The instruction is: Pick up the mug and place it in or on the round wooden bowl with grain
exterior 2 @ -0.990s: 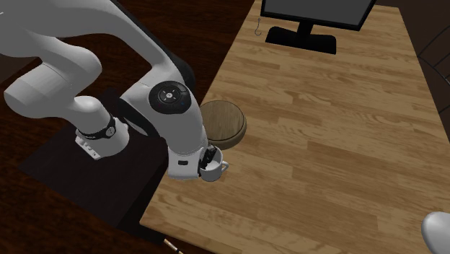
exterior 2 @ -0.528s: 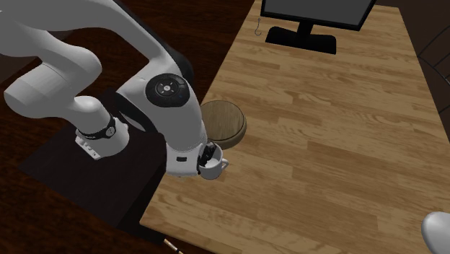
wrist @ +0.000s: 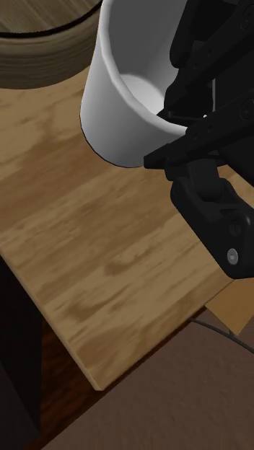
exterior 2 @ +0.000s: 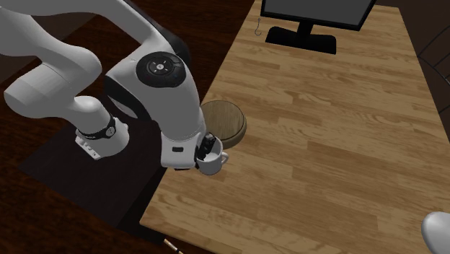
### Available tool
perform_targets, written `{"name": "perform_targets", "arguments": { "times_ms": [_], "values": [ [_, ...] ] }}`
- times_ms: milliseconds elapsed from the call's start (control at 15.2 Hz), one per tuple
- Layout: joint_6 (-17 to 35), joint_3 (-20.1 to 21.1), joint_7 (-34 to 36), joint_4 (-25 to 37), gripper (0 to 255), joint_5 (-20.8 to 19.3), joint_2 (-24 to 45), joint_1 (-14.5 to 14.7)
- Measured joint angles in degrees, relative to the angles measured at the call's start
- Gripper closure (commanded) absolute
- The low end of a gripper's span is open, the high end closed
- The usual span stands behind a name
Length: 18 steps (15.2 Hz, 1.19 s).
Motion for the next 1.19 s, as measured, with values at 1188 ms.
{"name": "perform_targets", "arguments": {
  "times_ms": [1188],
  "values": [
    [-15.0, -0.1, 1.1, 8.2, 255, -0.8, -6.8, -0.2]
  ]
}}
